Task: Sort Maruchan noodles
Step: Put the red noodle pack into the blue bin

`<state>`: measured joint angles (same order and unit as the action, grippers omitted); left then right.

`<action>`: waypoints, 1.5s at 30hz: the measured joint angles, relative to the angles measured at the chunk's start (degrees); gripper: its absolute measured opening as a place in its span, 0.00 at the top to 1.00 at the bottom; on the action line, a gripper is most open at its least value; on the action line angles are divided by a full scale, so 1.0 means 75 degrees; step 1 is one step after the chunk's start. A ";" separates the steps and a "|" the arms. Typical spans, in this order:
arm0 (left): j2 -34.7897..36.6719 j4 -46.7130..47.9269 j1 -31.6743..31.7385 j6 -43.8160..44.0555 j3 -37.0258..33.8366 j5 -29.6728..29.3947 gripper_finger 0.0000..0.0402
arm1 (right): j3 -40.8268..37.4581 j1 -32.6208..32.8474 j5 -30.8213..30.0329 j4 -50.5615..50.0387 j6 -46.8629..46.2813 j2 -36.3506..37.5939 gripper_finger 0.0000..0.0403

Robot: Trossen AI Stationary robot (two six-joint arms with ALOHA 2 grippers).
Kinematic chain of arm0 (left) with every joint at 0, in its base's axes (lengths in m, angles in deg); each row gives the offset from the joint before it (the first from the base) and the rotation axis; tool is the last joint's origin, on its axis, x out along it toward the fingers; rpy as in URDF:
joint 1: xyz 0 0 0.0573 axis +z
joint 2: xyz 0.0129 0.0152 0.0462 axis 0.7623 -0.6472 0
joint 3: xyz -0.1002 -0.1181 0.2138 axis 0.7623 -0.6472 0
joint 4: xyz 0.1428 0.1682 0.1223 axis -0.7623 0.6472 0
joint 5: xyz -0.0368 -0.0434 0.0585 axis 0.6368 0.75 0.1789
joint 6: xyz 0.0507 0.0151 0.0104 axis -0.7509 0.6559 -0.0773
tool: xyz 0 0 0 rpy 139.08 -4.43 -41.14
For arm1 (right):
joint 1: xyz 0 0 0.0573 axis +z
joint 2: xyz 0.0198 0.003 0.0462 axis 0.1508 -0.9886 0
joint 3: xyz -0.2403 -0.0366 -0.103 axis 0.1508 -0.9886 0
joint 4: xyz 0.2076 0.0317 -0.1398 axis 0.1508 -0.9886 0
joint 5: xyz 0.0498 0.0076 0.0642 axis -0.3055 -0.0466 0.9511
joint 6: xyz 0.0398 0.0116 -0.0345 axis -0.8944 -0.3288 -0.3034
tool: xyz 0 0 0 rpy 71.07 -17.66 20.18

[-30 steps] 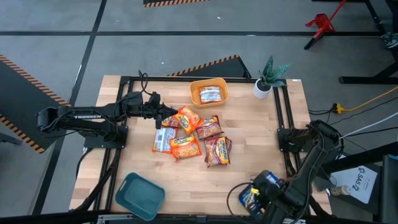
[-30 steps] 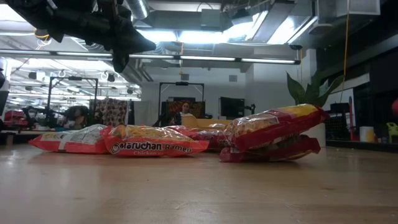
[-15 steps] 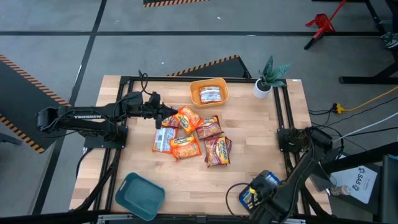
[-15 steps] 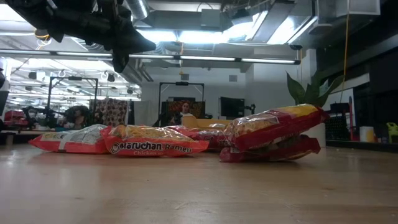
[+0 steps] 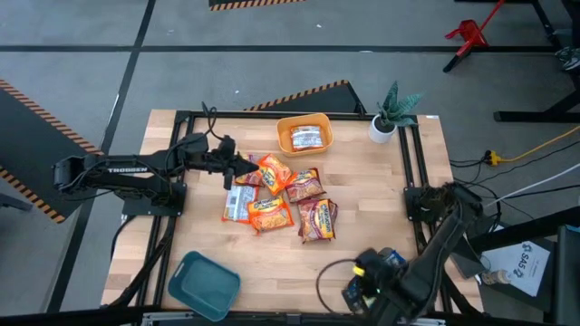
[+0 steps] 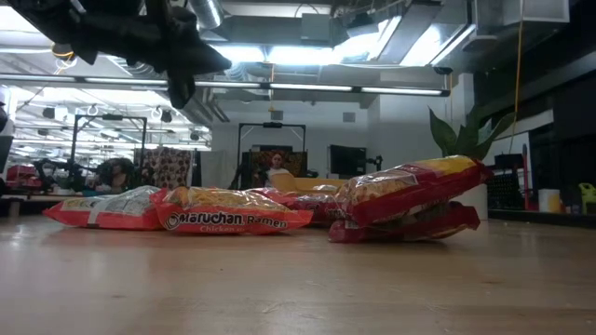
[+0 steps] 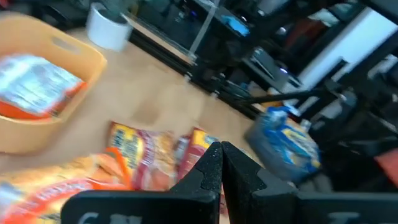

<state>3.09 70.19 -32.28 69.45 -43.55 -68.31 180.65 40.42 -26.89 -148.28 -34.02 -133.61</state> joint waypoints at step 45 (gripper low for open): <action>-0.6843 -0.2143 -0.1945 -0.0264 0.2658 0.0642 1.00 | -0.7226 -0.3470 -0.0414 0.7594 0.2083 0.2041 0.32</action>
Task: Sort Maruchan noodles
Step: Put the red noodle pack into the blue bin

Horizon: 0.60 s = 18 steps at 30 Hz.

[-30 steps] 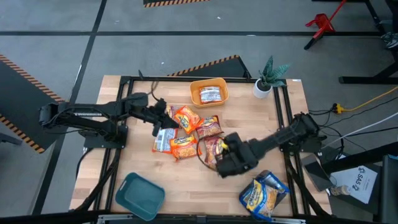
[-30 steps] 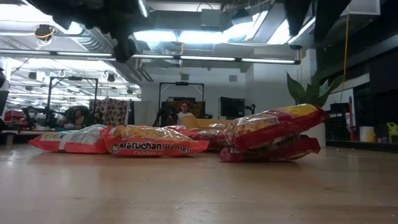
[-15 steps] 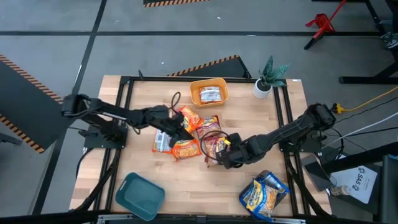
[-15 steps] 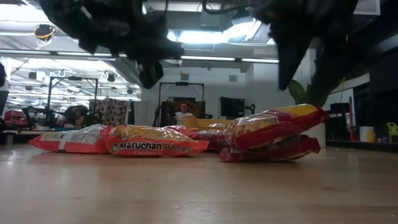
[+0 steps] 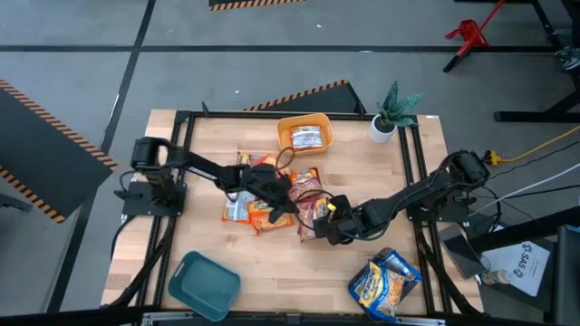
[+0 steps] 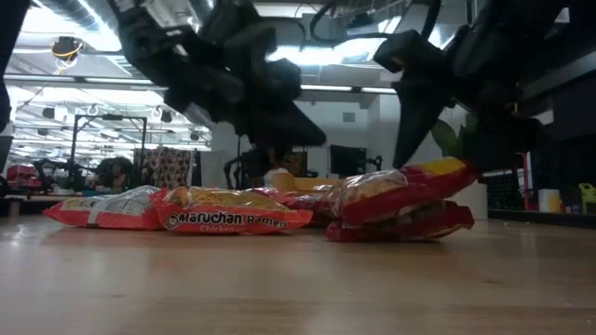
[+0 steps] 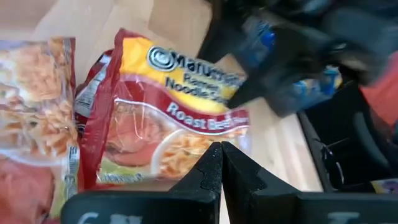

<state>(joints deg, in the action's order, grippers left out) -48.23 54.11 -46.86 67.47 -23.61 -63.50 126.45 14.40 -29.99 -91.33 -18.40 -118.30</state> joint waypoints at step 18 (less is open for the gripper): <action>-0.1331 0.0414 0.0000 -0.0122 0.0659 0.0137 1.00 | -0.0348 -0.0096 -0.0128 0.1351 0.0069 -0.0371 0.32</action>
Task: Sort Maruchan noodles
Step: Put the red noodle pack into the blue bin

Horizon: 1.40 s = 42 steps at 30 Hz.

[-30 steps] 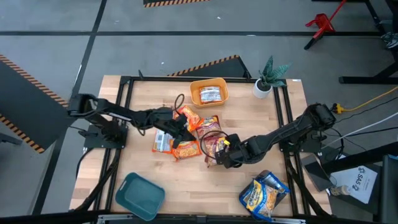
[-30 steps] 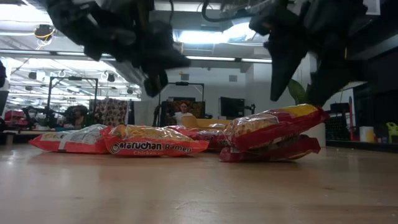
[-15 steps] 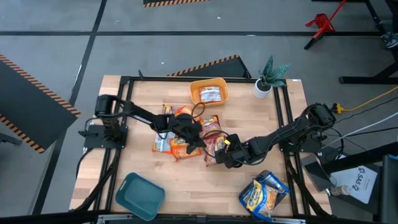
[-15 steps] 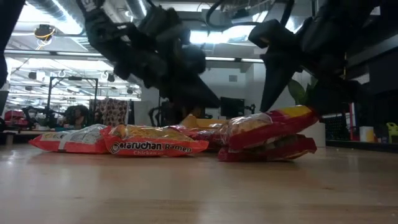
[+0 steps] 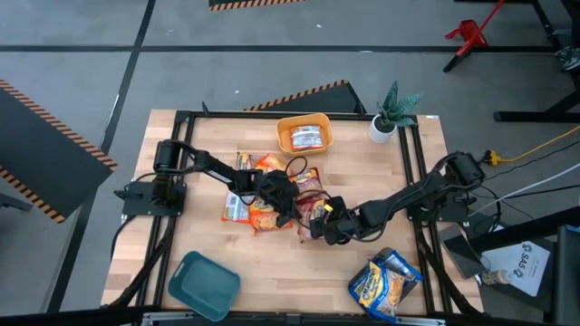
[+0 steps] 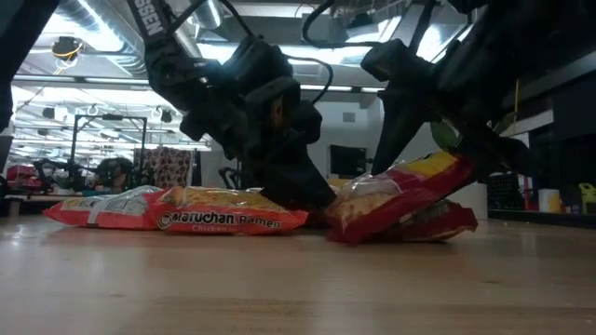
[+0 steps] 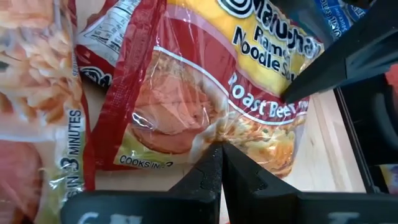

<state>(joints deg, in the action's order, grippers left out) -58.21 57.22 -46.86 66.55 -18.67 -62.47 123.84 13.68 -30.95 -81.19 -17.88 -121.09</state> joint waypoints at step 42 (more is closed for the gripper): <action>0.8996 0.6088 0.0144 0.1681 -0.0012 -0.2049 1.00 | 0.5315 -0.0631 0.1483 0.0363 0.6255 -0.2470 0.90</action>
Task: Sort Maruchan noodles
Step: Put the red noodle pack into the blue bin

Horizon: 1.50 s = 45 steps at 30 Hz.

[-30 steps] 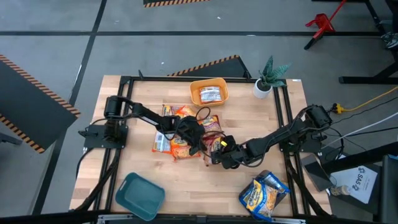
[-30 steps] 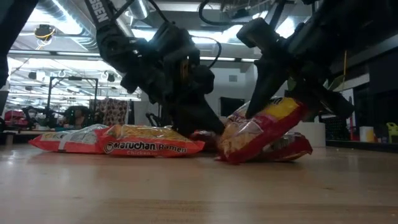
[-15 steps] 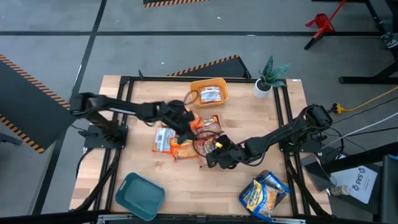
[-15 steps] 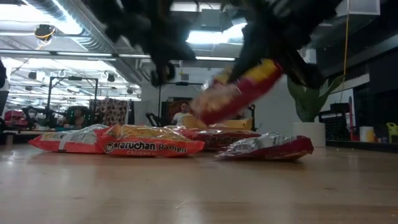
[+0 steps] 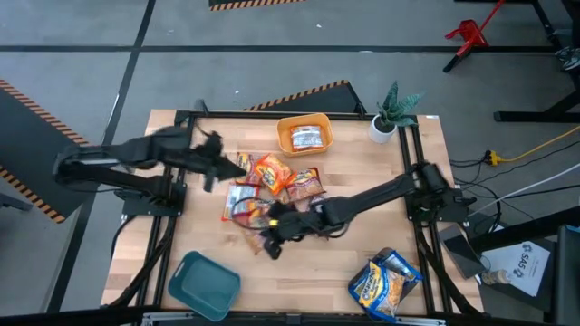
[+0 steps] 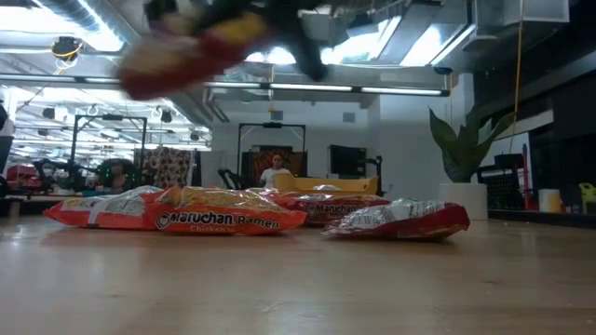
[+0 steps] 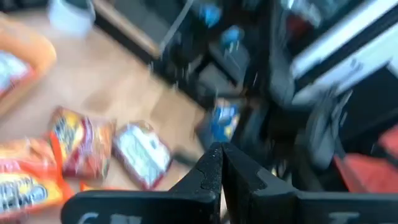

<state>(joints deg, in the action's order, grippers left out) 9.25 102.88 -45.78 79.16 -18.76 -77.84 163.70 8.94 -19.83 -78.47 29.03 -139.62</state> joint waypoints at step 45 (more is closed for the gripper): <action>0.2096 0.0574 -0.0007 -0.0066 0.0000 -0.1259 1.00 | 0.5456 0.0206 0.3737 0.1160 0.3089 -0.4712 0.87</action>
<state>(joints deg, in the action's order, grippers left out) 24.97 107.19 -45.83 78.66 -18.76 -87.28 204.62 10.49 8.19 -69.77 52.20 -174.96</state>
